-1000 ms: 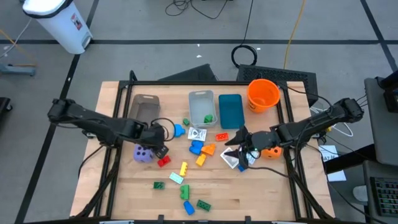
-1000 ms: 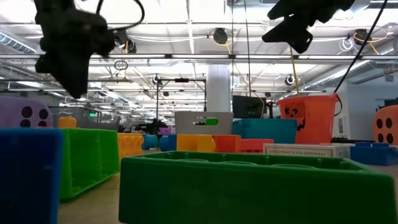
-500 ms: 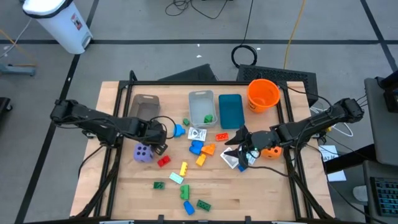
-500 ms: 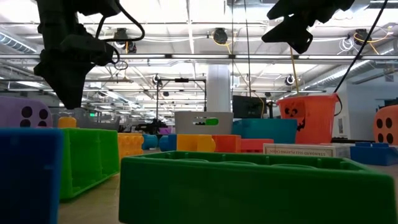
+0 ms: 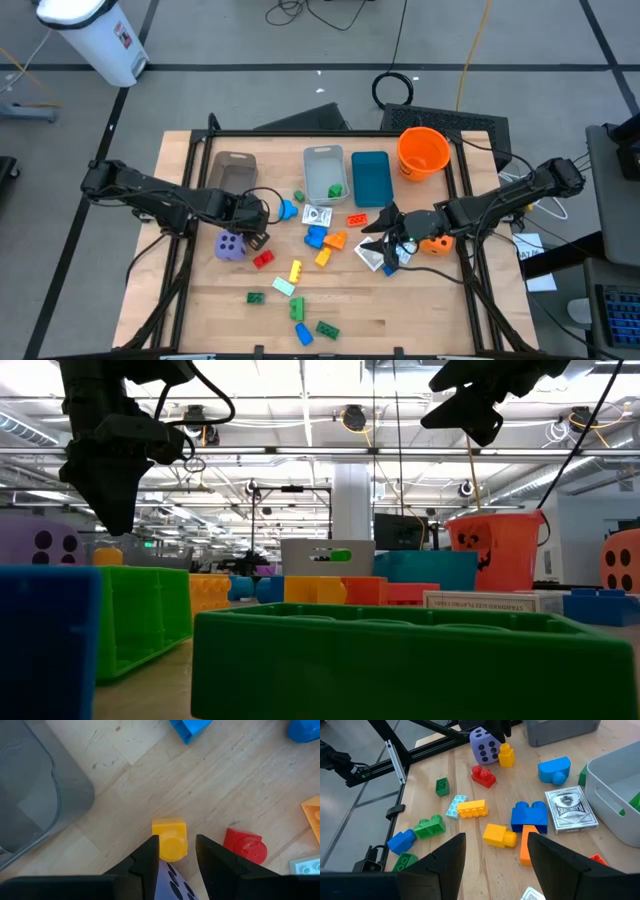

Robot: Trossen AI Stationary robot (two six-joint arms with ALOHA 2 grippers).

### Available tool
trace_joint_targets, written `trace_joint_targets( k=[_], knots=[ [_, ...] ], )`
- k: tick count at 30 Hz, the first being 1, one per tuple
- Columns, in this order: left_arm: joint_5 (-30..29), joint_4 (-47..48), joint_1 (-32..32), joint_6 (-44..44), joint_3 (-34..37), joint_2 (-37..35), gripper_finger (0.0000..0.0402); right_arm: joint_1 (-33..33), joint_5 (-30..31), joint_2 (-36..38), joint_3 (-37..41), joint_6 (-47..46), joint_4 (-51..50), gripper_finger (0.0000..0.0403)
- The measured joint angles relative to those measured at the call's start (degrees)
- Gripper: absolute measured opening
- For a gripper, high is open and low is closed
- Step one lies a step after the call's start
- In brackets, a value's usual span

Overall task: Pick & Place Toys
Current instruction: Put the yellow game piece into the gray bin

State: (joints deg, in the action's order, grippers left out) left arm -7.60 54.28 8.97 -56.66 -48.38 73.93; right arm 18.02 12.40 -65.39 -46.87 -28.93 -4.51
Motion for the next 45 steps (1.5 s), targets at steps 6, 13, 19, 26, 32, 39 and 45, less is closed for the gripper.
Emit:
trace_joint_targets(
  k=[6, 13, 19, 26, 32, 39, 45],
  knots=[
    [0.1, 0.0, 0.0, -0.5, 0.0, 0.0, 0.014, 0.0, 0.0, 0.0, 0.0, 0.0, 0.0, 0.0205],
    [1.6, 0.0, 0.0, -0.5, 0.0, 0.8, 0.0208, 0.0, -0.1, 0.0, 0.0, 0.0, -0.1, 0.0205],
    [2.1, -0.6, 0.0, 0.8, 0.0, 4.0, 0.0251, 0.0, -0.2, 0.0, 0.0, 0.0, -0.4, 0.0205],
    [3.5, -0.8, 0.0, 2.4, 0.0, 9.5, 0.0261, 0.0, -0.2, 0.0, 0.0, -0.4, -0.5, 0.0205],
    [3.4, -1.1, 0.0, 1.9, 0.0, 12.3, 0.0257, 0.0, -0.2, 0.0, 0.0, -0.4, -0.5, 0.0205],
    [4.9, -2.7, -0.1, 2.6, 0.0, 13.2, 0.0241, 0.0, -0.1, 0.0, 0.0, -0.4, -0.5, 0.0205],
    [5.1, -3.5, -0.8, 2.6, 0.0, 13.2, 0.0174, 0.0, 0.0, 0.0, 0.0, -0.3, -0.5, 0.0205]
  ],
)
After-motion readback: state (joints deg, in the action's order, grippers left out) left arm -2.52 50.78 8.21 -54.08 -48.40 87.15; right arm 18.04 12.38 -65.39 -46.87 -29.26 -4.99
